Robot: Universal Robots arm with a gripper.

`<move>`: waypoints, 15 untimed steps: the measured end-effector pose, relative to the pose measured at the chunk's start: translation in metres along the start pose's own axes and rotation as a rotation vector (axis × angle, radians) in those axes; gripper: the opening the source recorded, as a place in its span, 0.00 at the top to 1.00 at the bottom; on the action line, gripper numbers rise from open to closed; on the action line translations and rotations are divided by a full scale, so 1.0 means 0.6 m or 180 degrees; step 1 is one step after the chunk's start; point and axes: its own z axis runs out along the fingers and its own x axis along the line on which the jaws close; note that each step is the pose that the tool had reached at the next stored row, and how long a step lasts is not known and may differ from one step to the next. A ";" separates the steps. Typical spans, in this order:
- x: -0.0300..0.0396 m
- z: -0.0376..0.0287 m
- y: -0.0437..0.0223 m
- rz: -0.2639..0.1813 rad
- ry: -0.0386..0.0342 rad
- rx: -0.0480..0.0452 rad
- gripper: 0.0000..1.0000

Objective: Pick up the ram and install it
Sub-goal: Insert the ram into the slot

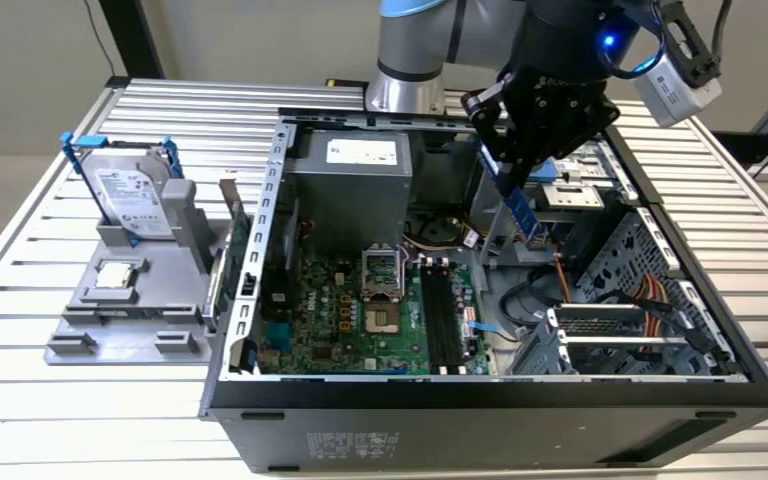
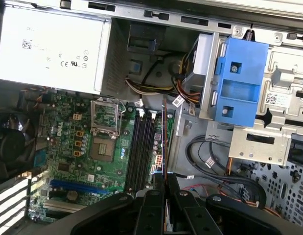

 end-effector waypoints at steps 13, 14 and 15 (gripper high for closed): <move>0.000 0.007 0.000 0.0053 -0.0066 0.0008 1.00; 0.000 0.006 0.000 0.0053 -0.0066 0.0008 1.00; 0.000 0.007 0.000 0.0053 -0.0066 0.0008 1.00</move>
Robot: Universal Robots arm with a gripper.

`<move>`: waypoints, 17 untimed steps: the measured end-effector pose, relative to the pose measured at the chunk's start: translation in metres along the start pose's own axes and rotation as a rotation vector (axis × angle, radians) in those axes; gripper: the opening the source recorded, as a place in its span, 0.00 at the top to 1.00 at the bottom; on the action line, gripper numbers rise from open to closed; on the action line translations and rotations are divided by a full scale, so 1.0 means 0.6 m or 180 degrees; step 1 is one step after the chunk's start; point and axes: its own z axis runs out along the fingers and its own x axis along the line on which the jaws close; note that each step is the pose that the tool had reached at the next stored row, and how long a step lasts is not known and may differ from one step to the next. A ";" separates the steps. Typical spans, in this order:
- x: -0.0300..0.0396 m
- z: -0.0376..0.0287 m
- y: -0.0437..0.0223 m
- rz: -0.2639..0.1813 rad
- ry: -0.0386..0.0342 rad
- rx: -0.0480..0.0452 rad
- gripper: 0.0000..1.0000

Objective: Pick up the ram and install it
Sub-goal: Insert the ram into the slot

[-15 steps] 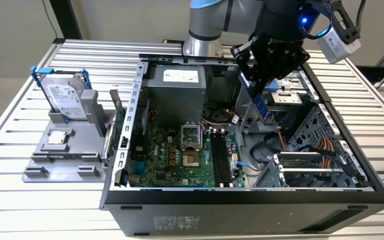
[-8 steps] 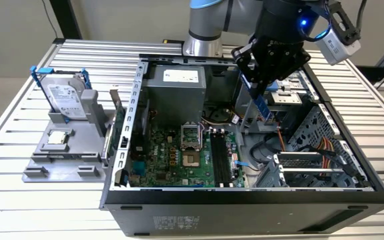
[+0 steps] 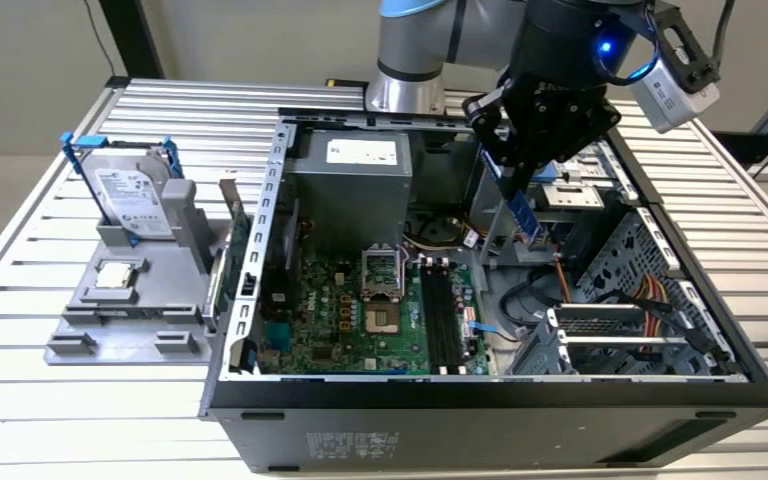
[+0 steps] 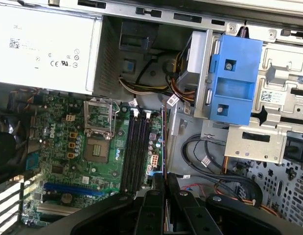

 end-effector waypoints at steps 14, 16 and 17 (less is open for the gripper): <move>0.000 0.006 0.000 0.0044 -0.0017 -0.0124 1.00; 0.000 0.007 0.000 0.0086 -0.0017 -0.0125 1.00; 0.000 0.007 -0.001 0.0109 -0.0018 -0.0125 1.00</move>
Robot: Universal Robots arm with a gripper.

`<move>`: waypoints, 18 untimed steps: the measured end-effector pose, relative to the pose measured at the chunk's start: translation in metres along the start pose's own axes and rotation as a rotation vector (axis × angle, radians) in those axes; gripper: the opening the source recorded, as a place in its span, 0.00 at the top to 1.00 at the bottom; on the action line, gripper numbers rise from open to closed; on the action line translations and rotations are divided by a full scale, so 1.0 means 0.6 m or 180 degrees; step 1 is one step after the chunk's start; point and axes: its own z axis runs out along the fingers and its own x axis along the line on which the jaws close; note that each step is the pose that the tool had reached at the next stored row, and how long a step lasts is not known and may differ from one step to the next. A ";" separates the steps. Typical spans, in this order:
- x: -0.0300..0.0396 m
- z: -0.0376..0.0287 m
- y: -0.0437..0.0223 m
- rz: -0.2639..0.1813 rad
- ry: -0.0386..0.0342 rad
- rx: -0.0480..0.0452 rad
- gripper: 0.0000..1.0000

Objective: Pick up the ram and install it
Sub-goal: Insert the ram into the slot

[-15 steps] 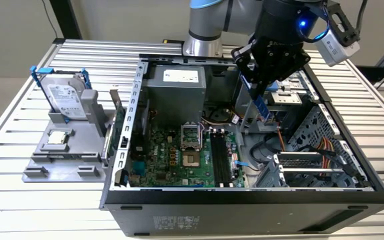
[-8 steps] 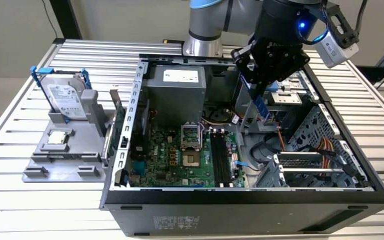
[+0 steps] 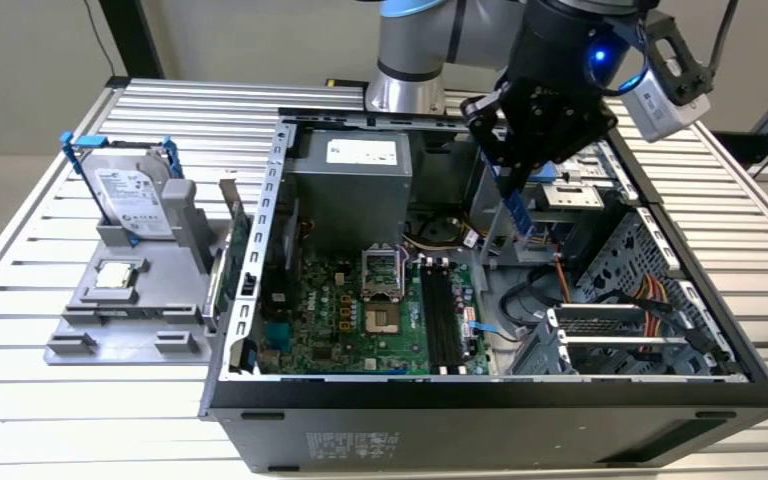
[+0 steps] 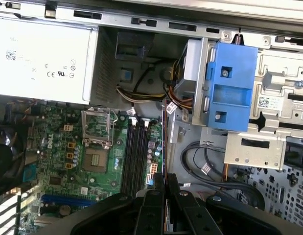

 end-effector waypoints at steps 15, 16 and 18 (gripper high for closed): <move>0.000 0.005 -0.003 0.0397 -0.0012 0.0000 1.00; 0.000 0.006 -0.003 0.0420 -0.0013 0.0000 1.00; 0.000 0.006 -0.005 0.0471 -0.0015 0.0000 1.00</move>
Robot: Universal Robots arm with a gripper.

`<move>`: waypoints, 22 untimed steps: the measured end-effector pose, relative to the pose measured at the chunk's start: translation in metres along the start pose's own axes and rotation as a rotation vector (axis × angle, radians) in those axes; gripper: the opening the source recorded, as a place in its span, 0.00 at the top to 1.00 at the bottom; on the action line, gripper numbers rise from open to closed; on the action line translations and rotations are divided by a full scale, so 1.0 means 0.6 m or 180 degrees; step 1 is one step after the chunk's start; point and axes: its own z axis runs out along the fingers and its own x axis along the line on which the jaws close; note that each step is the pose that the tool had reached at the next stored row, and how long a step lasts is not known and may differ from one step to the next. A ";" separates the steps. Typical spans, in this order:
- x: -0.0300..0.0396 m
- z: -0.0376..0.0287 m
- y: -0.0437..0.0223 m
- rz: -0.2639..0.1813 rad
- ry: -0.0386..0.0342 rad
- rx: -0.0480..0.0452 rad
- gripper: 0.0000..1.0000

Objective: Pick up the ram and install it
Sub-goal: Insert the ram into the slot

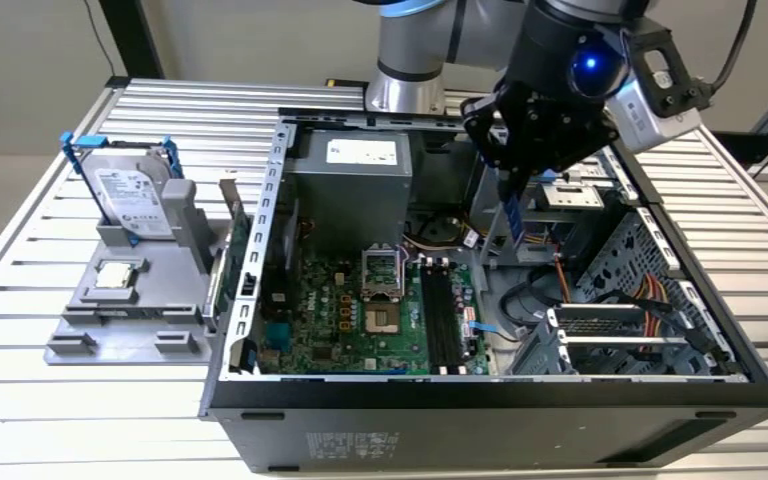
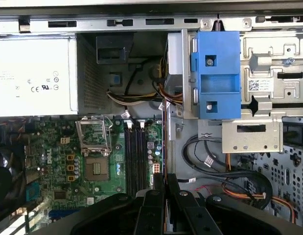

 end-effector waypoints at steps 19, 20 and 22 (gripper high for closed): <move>0.000 0.012 -0.007 0.0083 -0.0003 0.0004 1.00; 0.000 0.013 -0.007 0.0083 -0.0003 0.0004 1.00; -0.001 0.014 -0.008 0.0082 -0.0003 0.0004 1.00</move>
